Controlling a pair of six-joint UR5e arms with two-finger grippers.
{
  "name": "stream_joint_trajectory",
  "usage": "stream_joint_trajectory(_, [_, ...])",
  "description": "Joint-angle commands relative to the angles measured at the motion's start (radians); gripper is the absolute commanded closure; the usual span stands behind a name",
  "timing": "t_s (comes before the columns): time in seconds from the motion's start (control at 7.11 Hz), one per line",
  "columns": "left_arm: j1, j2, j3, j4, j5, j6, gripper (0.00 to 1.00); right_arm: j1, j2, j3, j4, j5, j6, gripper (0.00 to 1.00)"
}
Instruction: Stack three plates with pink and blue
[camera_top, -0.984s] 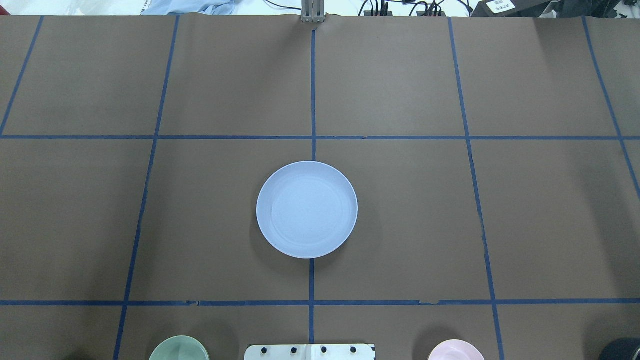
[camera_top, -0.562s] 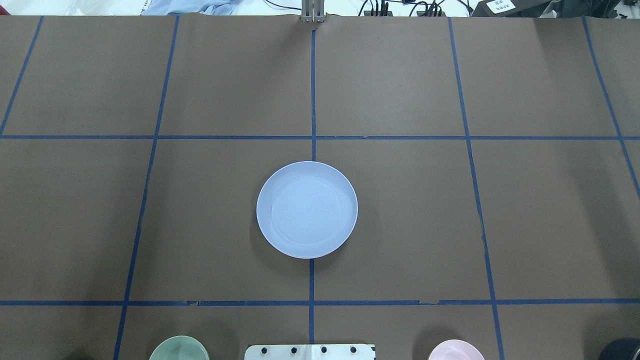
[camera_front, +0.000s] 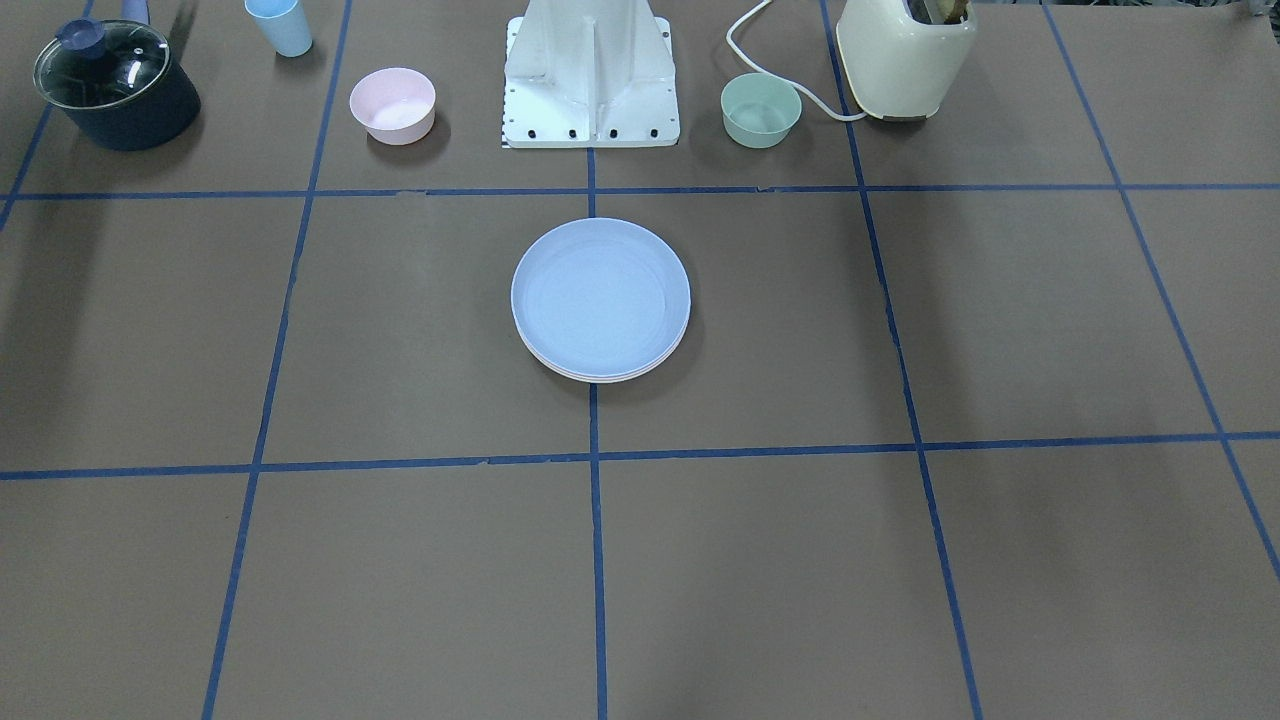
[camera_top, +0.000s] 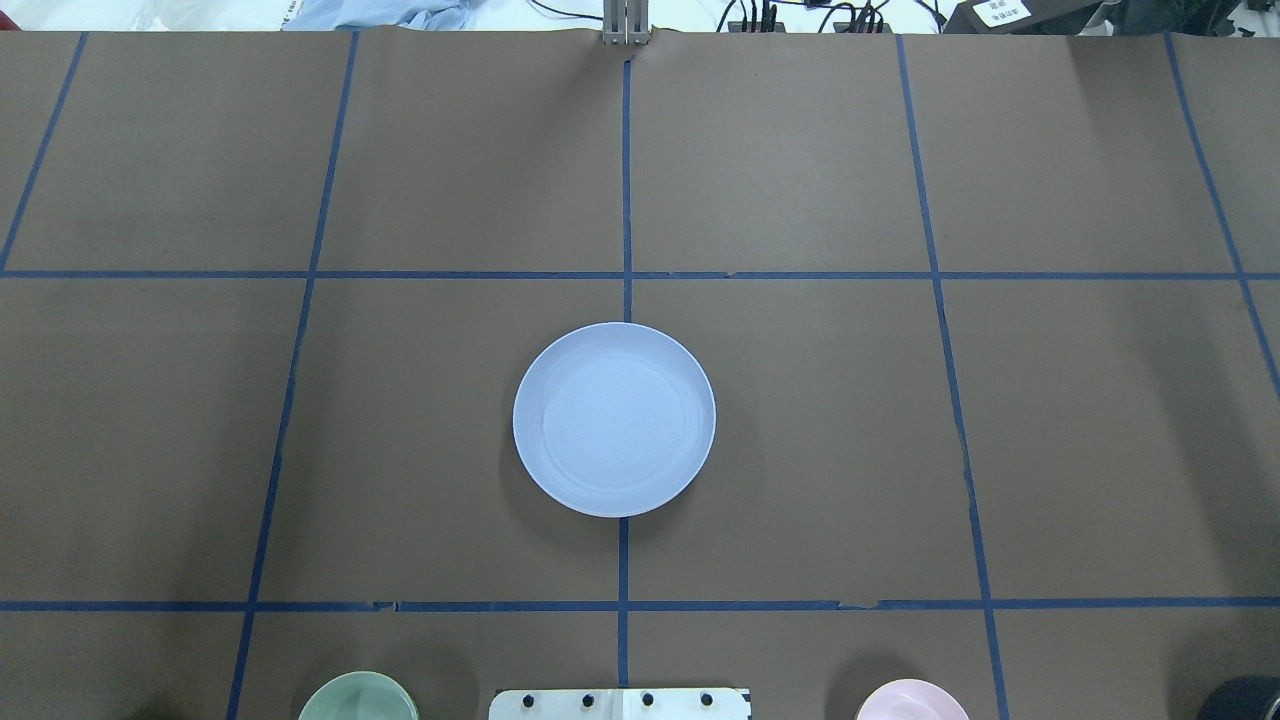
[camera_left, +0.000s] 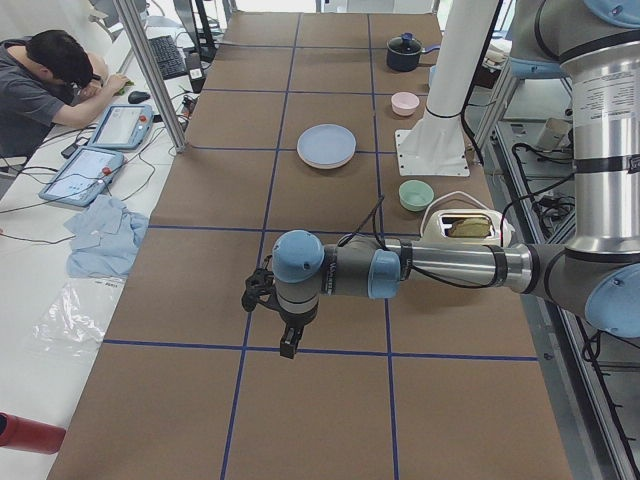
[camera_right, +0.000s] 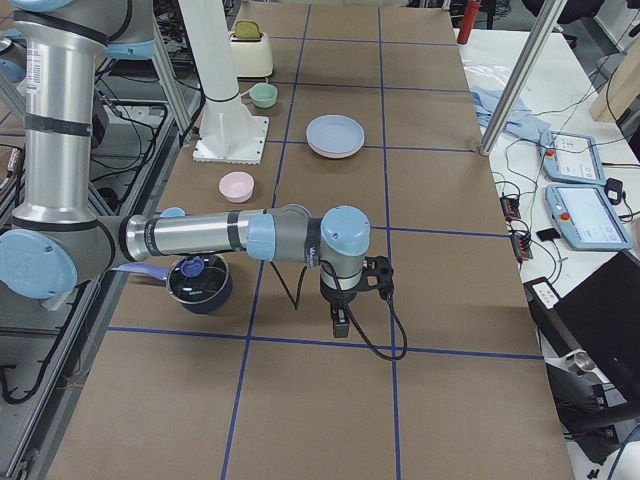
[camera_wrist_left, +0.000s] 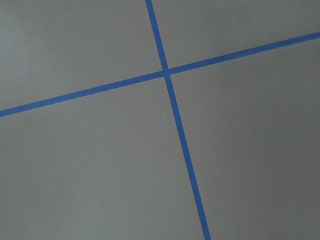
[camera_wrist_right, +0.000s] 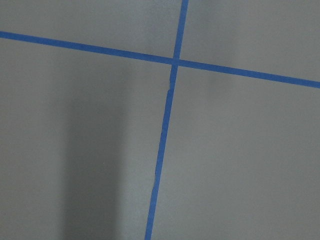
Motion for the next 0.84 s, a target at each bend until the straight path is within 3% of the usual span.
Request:
stream_joint_trajectory(0.0, [0.000,0.004,0.000,0.000,0.000,0.001,0.00,0.000,-0.002,0.000,0.000,0.000,0.000,0.00])
stream_joint_trajectory(0.7, [0.000,0.004,0.002,0.000,0.000,-0.001,0.00,0.000,-0.009,0.000,0.002,0.000,0.000,0.00])
